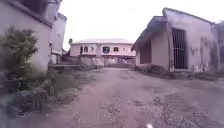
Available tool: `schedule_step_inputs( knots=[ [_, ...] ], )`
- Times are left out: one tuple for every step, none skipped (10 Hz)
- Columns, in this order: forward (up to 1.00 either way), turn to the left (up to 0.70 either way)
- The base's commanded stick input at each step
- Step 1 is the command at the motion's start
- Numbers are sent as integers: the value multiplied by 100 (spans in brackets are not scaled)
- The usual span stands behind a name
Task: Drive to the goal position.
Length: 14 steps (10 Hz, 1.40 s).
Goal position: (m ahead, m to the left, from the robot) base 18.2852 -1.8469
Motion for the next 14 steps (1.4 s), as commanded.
schedule_step_inputs(
  knots=[
    [100,0],
    [100,0],
    [100,0],
    [100,0],
    [100,0],
    [100,0],
    [100,0],
    [100,0],
    [100,0],
    [100,0],
    [100,0],
    [100,0],
    [100,0],
    [100,0]
  ],
)
